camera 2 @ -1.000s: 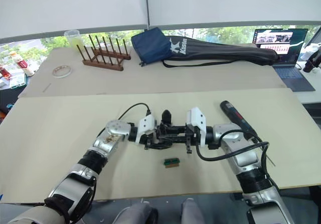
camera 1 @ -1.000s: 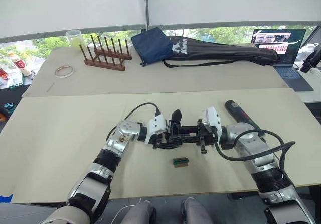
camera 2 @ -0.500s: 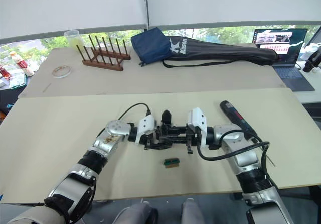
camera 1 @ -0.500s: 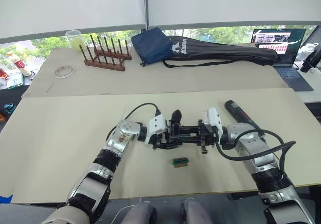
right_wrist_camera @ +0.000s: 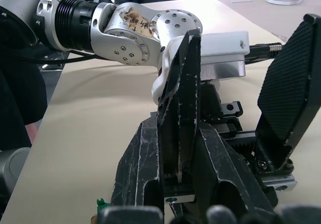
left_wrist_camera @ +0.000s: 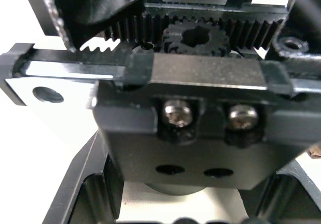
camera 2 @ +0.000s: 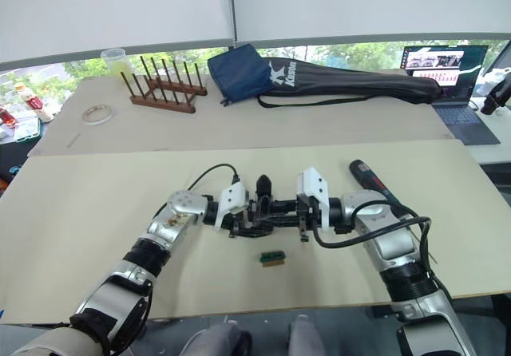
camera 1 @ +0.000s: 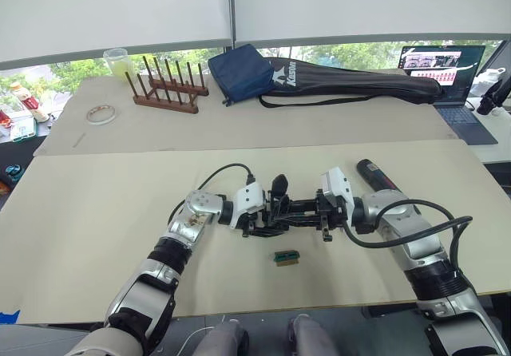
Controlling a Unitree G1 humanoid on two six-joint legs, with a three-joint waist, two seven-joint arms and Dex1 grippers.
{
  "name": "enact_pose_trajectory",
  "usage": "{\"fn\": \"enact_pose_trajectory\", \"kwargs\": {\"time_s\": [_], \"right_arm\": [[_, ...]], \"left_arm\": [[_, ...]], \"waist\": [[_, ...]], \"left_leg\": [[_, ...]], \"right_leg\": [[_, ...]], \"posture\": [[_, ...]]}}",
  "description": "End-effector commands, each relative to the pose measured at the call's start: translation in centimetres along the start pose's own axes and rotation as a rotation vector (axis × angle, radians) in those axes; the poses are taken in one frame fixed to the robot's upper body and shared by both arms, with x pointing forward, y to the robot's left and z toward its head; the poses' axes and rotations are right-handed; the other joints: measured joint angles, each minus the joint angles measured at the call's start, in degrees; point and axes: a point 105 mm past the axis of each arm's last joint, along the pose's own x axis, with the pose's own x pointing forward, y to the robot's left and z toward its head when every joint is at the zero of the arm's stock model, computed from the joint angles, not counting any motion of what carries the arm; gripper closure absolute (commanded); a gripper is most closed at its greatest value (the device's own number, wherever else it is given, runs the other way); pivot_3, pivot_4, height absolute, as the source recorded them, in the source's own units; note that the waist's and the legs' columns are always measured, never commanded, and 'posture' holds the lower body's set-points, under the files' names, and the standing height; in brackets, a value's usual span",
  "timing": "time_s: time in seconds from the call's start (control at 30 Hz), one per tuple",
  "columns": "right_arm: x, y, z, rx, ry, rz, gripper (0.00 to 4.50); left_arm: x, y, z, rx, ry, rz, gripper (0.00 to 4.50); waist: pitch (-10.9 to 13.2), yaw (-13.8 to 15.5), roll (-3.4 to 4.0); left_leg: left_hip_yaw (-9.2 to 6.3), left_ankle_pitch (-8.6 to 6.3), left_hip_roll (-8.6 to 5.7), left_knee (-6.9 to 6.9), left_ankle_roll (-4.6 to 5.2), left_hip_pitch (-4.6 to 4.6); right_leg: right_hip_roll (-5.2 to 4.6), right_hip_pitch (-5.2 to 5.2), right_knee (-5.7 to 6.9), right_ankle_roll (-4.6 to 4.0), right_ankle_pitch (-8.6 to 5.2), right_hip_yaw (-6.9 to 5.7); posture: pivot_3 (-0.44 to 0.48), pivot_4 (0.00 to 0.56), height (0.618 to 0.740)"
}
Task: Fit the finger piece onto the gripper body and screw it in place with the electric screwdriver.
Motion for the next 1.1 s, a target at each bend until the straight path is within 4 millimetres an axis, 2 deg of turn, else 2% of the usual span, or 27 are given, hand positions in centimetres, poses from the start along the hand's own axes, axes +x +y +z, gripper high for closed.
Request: {"fn": "enact_pose_trajectory", "kwargs": {"time_s": [0.03,0.3,0.57,0.77,1.1], "right_arm": [[1.0,1.6,-3.9,0.121,0.180,0.055,4.11],[0.7,1.6,-4.8,0.163,0.364,0.092,4.12],[0.0,1.3,-5.8,0.233,0.417,0.050,4.12],[-0.1,1.6,-5.4,0.223,0.391,0.043,4.12],[0.9,1.0,-3.3,0.142,0.327,0.043,4.12]], "left_arm": [[-0.3,0.7,1.8,0.035,-0.062,0.032,2.13],[-0.1,0.8,1.9,0.038,-0.065,0.032,2.13],[-0.2,0.9,2.0,0.038,-0.068,0.040,2.13],[-0.2,0.9,1.9,0.036,-0.066,0.043,2.13],[-0.1,1.0,2.0,0.039,-0.068,0.042,2.13]], "waist": [[0.0,0.0,0.00],[0.0,0.0,0.01],[-0.2,0.1,0.00],[-0.2,0.1,0.00],[-0.2,0.1,0.01]], "left_leg": [[0.00,0.00,-0.01,0.00,0.00,-0.01],[0.00,0.00,0.02,0.00,-0.01,0.00],[-0.01,-0.01,0.02,-0.01,-0.01,0.01],[-0.01,-0.01,0.03,-0.02,-0.01,0.05],[0.00,-0.01,0.03,-0.04,-0.01,0.06]], "right_leg": [[0.00,-0.01,0.00,0.00,0.00,0.00],[0.00,0.00,-0.01,0.00,0.00,0.00],[-0.02,0.03,-0.03,0.00,0.00,0.03],[-0.02,0.05,-0.04,0.00,0.00,0.03],[-0.01,0.06,-0.06,0.00,0.00,0.03]], "posture": [[0.000,0.150,0.740],[0.000,0.150,0.740],[0.000,0.150,0.740],[0.000,0.150,0.740],[0.000,0.150,0.740]]}}
